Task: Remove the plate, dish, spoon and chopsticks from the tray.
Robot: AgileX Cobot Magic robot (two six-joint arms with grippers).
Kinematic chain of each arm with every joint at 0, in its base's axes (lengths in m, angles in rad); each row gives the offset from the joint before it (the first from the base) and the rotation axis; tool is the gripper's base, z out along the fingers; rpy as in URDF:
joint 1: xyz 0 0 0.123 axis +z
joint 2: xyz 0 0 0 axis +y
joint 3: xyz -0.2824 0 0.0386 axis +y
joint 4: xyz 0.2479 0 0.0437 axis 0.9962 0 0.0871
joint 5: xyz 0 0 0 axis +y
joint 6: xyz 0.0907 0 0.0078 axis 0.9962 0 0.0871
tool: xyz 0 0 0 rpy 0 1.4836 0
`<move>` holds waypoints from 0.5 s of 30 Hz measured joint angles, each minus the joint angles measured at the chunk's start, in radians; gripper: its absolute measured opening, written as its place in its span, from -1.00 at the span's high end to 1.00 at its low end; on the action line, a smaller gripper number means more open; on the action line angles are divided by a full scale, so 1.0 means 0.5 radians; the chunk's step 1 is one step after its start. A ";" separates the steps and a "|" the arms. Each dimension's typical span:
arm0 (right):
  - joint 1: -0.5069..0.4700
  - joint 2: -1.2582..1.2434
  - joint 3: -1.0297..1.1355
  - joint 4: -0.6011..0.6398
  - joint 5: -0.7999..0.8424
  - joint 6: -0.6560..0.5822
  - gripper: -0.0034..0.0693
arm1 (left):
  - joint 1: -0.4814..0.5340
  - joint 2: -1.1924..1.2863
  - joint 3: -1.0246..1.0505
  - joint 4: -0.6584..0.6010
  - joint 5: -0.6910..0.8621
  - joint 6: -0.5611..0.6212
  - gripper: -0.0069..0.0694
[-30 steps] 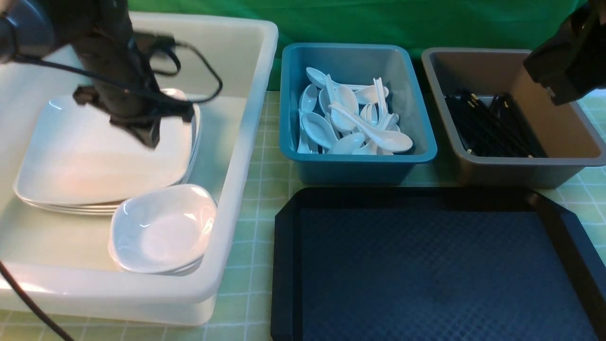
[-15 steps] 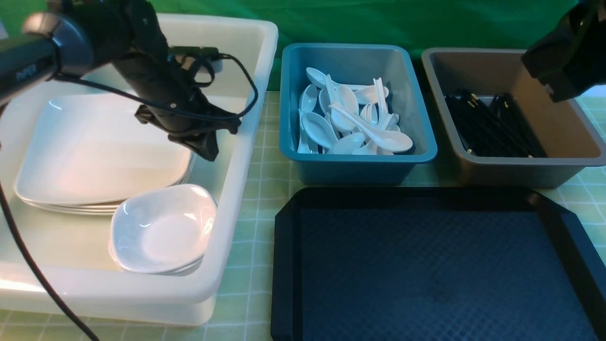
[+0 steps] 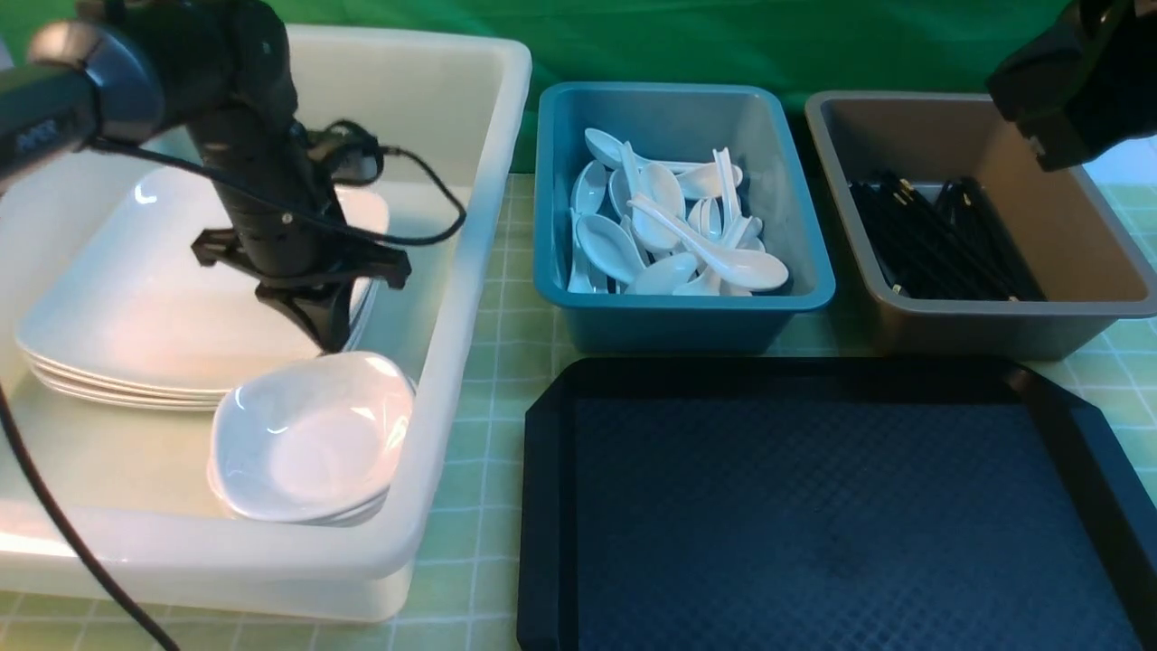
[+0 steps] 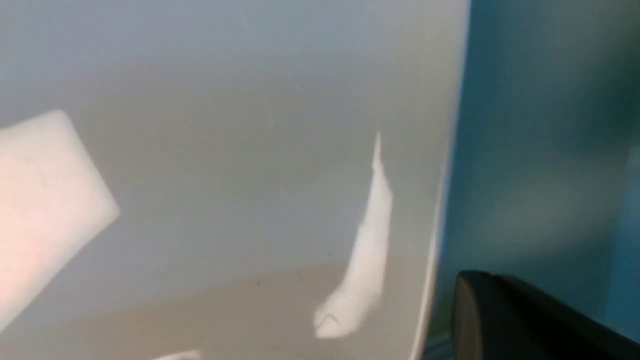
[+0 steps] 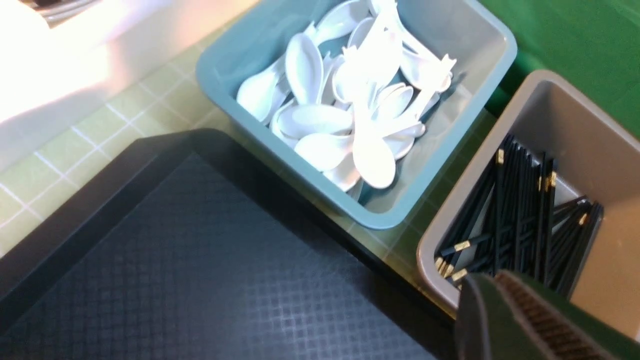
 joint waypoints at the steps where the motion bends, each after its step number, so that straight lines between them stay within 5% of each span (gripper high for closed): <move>1: 0.000 0.000 0.003 0.000 -0.002 0.000 0.88 | -0.002 -0.036 0.000 -0.014 -0.005 0.008 0.85; 9: 0.000 0.000 0.009 -0.007 -0.025 -0.002 0.88 | -0.002 -0.323 0.000 -0.084 -0.105 0.005 0.85; 15: 0.000 -0.068 0.007 -0.063 -0.198 0.013 0.88 | -0.002 -0.727 0.017 -0.490 -0.180 0.221 0.85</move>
